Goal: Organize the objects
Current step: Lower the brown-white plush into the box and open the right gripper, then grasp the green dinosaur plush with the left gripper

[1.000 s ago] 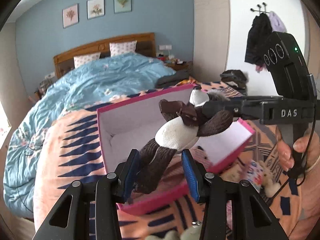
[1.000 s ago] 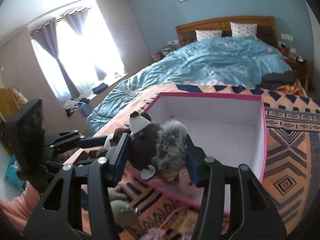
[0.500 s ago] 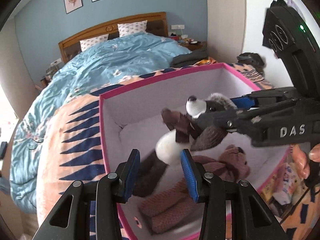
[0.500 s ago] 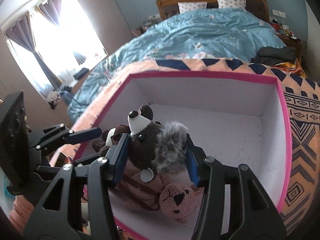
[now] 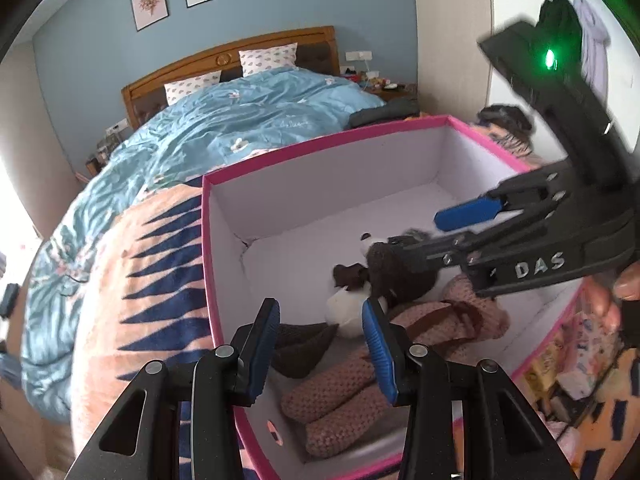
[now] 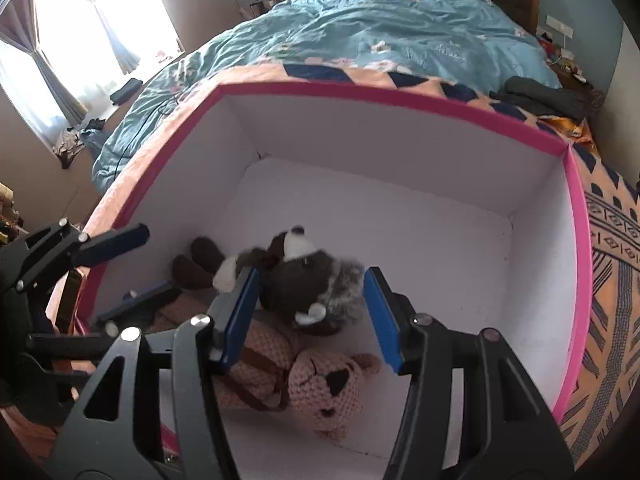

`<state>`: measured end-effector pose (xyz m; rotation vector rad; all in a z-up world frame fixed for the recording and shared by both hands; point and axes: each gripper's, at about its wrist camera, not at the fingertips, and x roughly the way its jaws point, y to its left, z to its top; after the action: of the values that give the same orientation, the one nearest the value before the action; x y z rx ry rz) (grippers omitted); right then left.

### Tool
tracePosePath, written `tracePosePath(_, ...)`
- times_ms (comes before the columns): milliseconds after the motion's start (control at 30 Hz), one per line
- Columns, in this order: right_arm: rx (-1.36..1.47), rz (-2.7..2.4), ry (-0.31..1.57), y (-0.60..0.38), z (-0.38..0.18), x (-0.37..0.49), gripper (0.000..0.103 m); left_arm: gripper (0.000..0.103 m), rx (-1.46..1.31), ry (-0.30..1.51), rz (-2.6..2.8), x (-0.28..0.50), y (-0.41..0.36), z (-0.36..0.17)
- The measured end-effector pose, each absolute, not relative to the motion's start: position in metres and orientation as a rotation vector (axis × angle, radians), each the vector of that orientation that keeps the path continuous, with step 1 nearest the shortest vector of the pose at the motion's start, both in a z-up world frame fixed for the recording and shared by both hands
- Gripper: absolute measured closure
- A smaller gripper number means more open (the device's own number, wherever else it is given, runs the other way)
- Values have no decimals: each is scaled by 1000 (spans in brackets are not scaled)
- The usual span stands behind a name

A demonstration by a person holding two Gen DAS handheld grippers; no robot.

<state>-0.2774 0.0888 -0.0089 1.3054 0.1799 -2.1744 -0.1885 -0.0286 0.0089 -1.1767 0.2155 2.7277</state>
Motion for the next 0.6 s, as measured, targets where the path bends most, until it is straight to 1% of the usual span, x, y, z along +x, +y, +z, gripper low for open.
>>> tracePosePath(100,1310,-2161,171,90,-11,-275,46,52,-1122,99,2720,-176,-39,16)
tracePosePath(200,1265,-2181,121,100,-3,-267,46,43,-1033,6,2716,-155,-48,27)
tracePosePath(233,1233,-2182,91,105,1,-261,46,40,-1002,-17,2713,-147,-51,31)
tracePosePath(300,1171,-2184,60,114,11,-246,46,38,-943,-52,2708,-130,-56,38)
tracePosePath(333,1127,-2184,43,120,18,-234,46,34,-918,-68,2700,-122,-59,41)
tracePosePath(400,1042,-2165,7,130,31,-211,46,30,-877,-101,2696,-107,-64,46)
tracePosePath(433,1008,-2157,2,133,36,-201,46,30,-862,-107,2694,-98,-65,47)
tracePosePath(533,926,-2130,3,140,45,-167,37,30,-846,-148,2680,-78,-70,44)
tracePosePath(600,908,-2097,8,141,44,-149,37,30,-854,-154,2690,-67,-71,37)
